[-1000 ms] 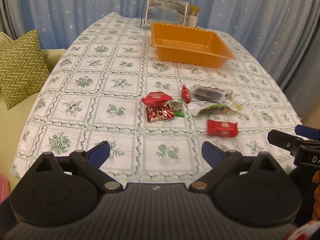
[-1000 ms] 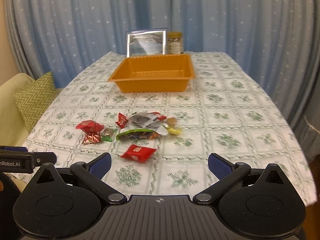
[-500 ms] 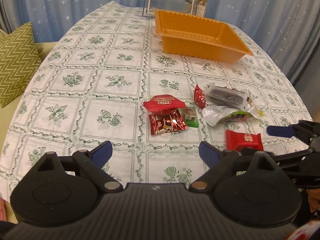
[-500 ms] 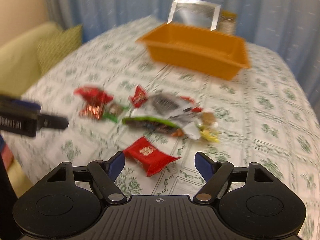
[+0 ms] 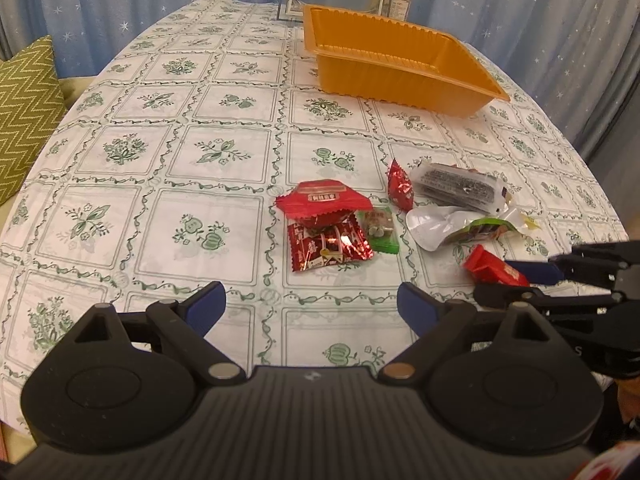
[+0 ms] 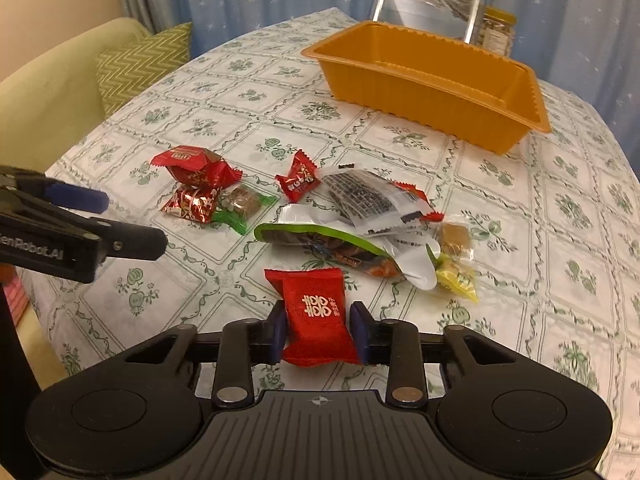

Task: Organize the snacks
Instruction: 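Grasp the red square packet with the right gripper while the left gripper grasps a red-gold candy, then carry both candies over the orange tray and open both grippers to drop them, then move both tools back toward the snack pile, then grasp the red packet with gold print using the left gripper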

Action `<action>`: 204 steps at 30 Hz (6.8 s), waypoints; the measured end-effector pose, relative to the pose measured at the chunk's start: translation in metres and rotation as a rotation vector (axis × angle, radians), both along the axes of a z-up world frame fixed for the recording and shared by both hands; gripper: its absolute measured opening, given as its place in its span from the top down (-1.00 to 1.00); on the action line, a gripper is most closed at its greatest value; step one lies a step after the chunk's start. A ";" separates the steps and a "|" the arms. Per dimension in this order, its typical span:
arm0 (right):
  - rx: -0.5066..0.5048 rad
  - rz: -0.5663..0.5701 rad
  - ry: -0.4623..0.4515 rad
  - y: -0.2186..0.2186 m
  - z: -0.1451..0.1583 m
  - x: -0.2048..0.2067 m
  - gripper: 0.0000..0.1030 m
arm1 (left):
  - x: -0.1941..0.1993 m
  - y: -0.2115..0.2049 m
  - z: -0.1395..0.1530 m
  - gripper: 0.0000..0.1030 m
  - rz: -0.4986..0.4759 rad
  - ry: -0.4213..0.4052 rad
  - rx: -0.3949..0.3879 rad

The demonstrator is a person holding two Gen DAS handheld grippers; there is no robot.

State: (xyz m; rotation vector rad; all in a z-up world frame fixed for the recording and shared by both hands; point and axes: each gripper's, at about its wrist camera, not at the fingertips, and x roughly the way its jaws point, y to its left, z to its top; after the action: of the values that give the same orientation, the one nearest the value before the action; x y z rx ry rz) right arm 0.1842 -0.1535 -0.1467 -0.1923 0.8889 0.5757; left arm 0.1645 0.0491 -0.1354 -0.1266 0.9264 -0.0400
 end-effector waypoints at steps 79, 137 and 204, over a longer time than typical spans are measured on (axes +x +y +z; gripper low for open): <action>0.132 -0.362 -0.140 -0.029 0.078 0.244 0.45 | 0.257 -0.042 0.063 0.35 -0.167 -0.236 0.036; 0.097 -0.326 -0.223 -0.022 0.142 0.076 -0.36 | 0.077 -0.014 0.129 -0.45 -0.063 -0.288 0.055; 0.140 -0.453 -0.048 -0.042 0.037 -0.021 -0.36 | 0.029 -0.008 0.011 -0.13 -0.009 -0.091 0.073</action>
State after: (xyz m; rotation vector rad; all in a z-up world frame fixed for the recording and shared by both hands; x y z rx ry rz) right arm 0.1635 -0.1951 -0.1101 0.1217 0.8091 0.2084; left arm 0.1939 0.0411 -0.1246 -0.0519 0.8367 -0.0203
